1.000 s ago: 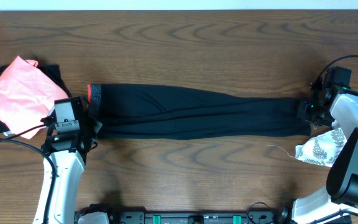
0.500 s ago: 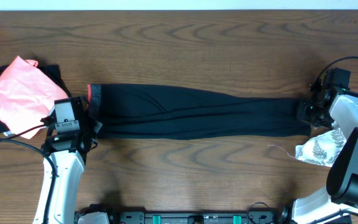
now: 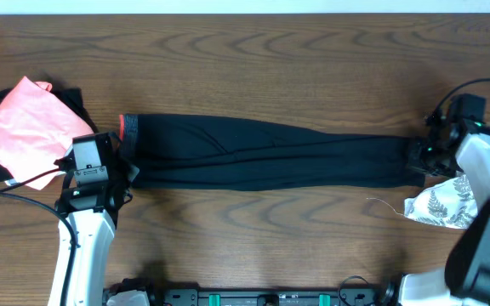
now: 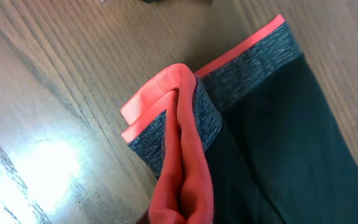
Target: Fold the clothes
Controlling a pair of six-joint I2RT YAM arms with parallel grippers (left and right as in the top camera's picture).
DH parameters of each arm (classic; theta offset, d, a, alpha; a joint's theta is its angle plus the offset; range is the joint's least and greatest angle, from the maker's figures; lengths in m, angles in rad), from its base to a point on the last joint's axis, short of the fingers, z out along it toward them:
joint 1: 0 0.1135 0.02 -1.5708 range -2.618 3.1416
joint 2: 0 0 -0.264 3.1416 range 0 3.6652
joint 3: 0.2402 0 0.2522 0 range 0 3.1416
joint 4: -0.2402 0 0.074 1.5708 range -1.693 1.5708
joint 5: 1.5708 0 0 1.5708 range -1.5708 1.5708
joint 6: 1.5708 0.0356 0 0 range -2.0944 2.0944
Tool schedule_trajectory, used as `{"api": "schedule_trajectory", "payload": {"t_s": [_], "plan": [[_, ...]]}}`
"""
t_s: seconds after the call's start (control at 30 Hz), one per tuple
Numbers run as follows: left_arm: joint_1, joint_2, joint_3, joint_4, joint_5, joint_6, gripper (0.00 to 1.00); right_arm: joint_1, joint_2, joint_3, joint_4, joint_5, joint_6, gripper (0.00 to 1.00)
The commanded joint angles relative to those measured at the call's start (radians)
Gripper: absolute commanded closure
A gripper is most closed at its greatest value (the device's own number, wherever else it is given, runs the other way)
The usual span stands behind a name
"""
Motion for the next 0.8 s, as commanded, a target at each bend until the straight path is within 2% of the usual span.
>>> {"api": "schedule_trajectory", "payload": {"t_s": [0.0, 0.23, 0.43, 0.77], "plan": [[0.005, -0.016, 0.005, 0.006, -0.020, 0.020, 0.94, 0.001, -0.139, 0.024, -0.028, -0.019, 0.007, 0.99], [0.005, -0.029, 0.005, 0.007, 0.014, 0.020, 0.94, 0.000, -0.301, 0.024, -0.116, 0.007, 0.007, 0.99], [0.013, -0.090, 0.011, 0.006, 0.025, 0.020, 0.94, 0.000, -0.316, 0.024, -0.180, 0.067, 0.008, 0.99], [0.104, -0.194, 0.010, -0.031, 0.026, 0.021, 0.94, 0.000, -0.317, 0.024, -0.251, 0.166, 0.119, 0.99]]}}
